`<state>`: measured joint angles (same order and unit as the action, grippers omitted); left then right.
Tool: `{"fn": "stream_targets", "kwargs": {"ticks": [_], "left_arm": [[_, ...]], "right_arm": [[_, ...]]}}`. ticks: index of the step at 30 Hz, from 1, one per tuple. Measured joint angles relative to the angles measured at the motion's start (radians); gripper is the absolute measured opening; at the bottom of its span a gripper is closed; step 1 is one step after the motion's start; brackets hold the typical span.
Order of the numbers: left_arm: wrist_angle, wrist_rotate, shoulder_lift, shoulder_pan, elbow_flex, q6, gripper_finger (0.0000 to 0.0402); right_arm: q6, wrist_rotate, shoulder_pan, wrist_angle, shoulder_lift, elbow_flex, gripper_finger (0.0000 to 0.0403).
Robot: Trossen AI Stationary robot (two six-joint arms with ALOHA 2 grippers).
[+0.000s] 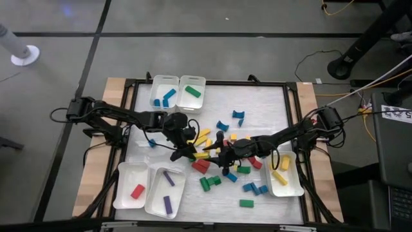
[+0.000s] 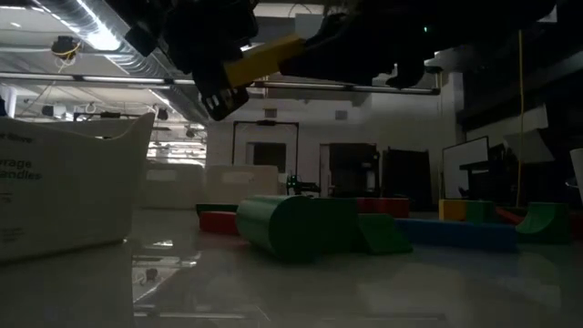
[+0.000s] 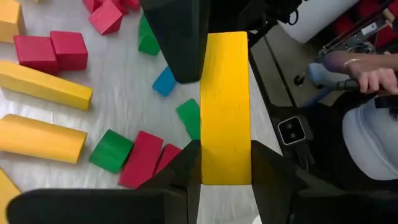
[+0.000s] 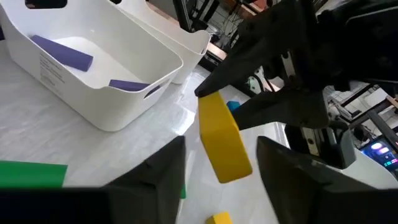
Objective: Sort blocks
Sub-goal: Put the yellow block into the bottom right white bin
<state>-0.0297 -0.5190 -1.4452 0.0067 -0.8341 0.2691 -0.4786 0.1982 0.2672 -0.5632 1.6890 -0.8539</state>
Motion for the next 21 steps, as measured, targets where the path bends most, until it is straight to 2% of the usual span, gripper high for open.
{"fn": "stream_targets", "kwargs": {"ticks": [10, 13, 16, 21], "left_arm": [[0.022, -0.008, 0.001, 0.0, 0.0, 0.007, 0.0099], [0.023, -0.011, 0.002, -0.001, 0.0, 0.008, 0.0099], [0.022, -0.01, 0.002, 0.0, 0.0, 0.009, 0.0099], [0.022, -0.007, 0.002, 0.0, 0.0, 0.011, 0.0099]], "right_arm": [[0.003, -0.019, 0.0, 0.003, 0.0, 0.001, 0.004], [0.002, -0.035, 0.001, 0.0, 0.0, 0.001, 0.0009], [0.002, -0.034, 0.0, -0.001, 0.0, 0.001, 0.0004], [0.002, -0.034, 0.0, -0.005, 0.0, 0.001, 0.0023]]}}
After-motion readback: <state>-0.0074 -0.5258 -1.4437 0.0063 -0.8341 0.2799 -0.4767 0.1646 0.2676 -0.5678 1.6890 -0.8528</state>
